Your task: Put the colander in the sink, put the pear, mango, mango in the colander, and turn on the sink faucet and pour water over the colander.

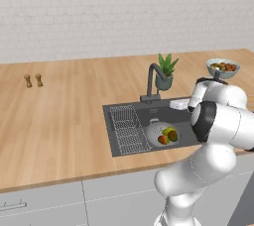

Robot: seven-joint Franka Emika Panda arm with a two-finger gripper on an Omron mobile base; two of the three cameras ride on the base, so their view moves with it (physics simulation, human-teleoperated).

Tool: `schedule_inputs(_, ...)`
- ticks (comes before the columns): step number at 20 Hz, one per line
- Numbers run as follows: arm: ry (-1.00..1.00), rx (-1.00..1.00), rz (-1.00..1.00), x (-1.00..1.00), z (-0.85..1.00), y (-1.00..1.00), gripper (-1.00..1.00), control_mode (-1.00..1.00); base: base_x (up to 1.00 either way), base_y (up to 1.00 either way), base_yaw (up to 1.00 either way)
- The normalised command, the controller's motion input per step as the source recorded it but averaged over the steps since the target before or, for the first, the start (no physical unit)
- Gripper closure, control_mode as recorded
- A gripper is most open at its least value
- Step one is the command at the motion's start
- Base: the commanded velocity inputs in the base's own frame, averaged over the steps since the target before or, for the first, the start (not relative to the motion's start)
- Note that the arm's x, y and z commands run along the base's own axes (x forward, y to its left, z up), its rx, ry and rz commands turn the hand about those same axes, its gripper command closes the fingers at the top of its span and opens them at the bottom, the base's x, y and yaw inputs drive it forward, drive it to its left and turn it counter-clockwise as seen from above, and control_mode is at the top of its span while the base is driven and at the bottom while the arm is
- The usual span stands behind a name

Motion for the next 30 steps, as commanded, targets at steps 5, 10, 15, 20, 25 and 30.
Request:
schedule_inputs(5,0.00,0.00,-0.02,0.39,-0.12,0.00,-1.00,-1.00,0.00,0.00,0.00)
schedule_inputs(10,0.00,0.00,-0.01,0.30,-0.16,0.00,-1.00,-1.00,0.00,0.00,0.00)
schedule_inputs(15,0.00,0.00,0.00,0.19,-0.20,0.00,-1.00,-1.00,0.00,0.00,0.00)
schedule_inputs(20,-0.01,0.00,0.00,0.22,-0.20,0.00,-1.00,-1.00,0.00,0.00,0.00)
schedule_inputs(25,-0.01,0.00,-0.02,0.29,-0.11,0.00,-1.00,-1.00,0.00,0.00,0.00)
schedule_inputs(30,0.00,0.00,-0.05,0.31,0.00,0.00,-1.00,-1.00,0.00,0.00,0.00)
